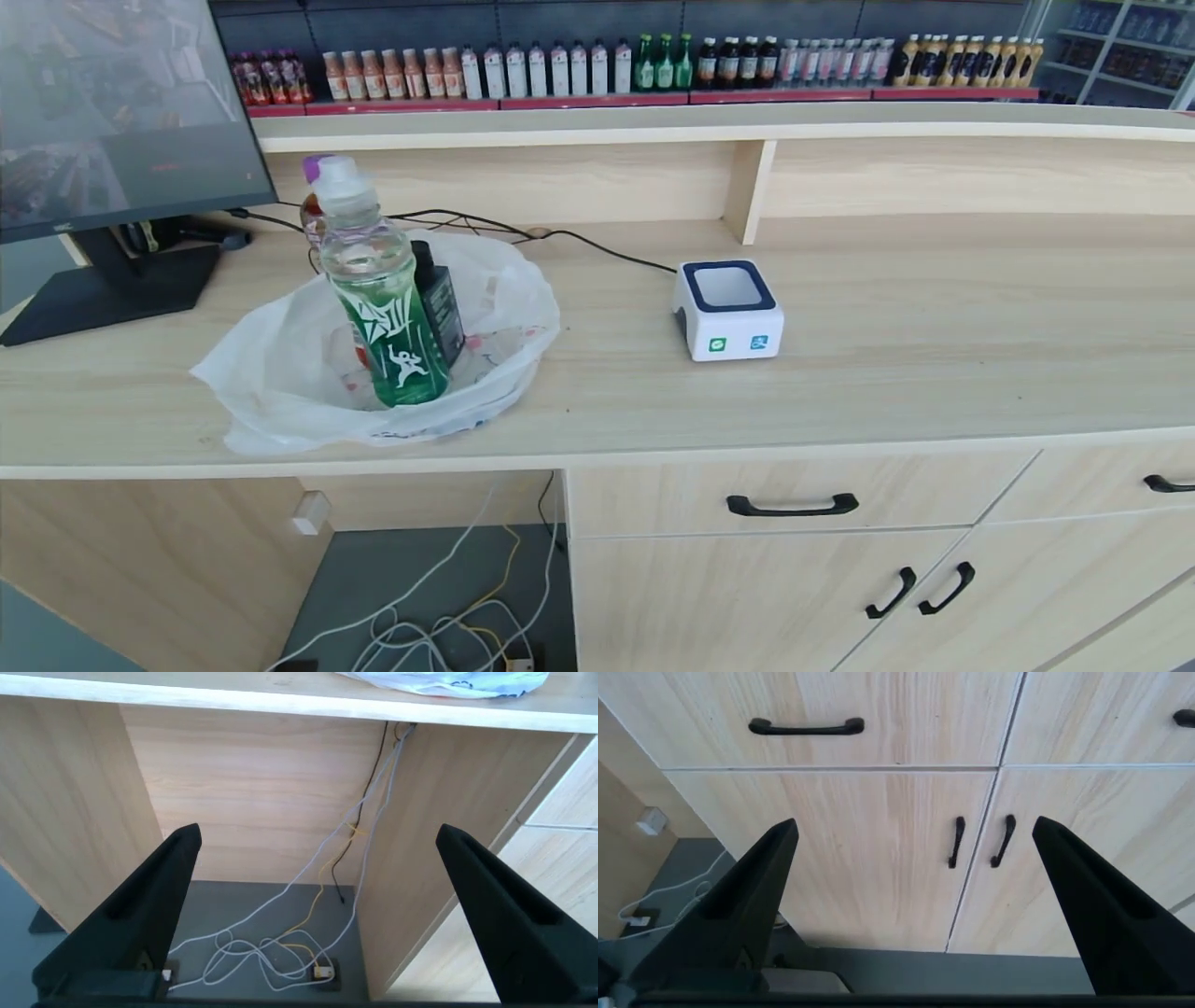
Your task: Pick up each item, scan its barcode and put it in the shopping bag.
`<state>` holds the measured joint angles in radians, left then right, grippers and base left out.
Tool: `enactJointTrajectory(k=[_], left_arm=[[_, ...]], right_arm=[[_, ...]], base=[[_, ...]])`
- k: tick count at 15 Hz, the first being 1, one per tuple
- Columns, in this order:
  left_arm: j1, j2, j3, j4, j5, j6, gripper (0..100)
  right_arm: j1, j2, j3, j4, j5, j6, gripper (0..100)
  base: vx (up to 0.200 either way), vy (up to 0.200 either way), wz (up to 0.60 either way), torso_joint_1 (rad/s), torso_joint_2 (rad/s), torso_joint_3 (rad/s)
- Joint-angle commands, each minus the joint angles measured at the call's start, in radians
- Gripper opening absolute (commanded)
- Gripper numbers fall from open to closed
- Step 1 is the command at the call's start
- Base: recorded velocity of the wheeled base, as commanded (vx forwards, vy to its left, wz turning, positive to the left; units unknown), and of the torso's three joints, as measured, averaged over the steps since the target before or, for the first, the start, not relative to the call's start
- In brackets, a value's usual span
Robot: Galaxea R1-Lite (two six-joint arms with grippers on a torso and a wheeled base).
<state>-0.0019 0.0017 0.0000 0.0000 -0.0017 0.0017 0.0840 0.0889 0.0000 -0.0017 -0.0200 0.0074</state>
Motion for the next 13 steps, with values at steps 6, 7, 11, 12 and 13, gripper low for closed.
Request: enactJointTrajectory(k=[6,7,11,12,13], left_arm=[[0.0,0.0,0.0,0.0,0.0,-0.002,100],[0.0,0.0,0.0,0.0,0.0,-0.002,100],[0.0,0.0,0.0,0.0,0.0,-0.002,100],[0.0,0.0,0.0,0.0,0.0,-0.002,100],[0.0,0.0,0.0,0.0,0.0,-0.002,100]], right_arm=[[0.0,0.005,0.0,0.0,0.0,-0.004,100],[0.0,0.005,0.0,0.0,0.0,-0.006,100],[0.0,0.005,0.0,0.0,0.0,-0.006,100],[0.0,0.005,-0.002,0.0,0.0,-0.006,100],[0.0,0.005,-0.002,0.002,0.0,-0.006,100]], base=[[0.0,0.0,0.0,0.0,0.0,0.0],[0.0,0.0,0.0,0.0,0.0,0.0],[0.0,0.0,0.0,0.0,0.0,0.0],[0.0,0.0,0.0,0.0,0.0,0.0],[0.0,0.0,0.0,0.0,0.0,0.0]])
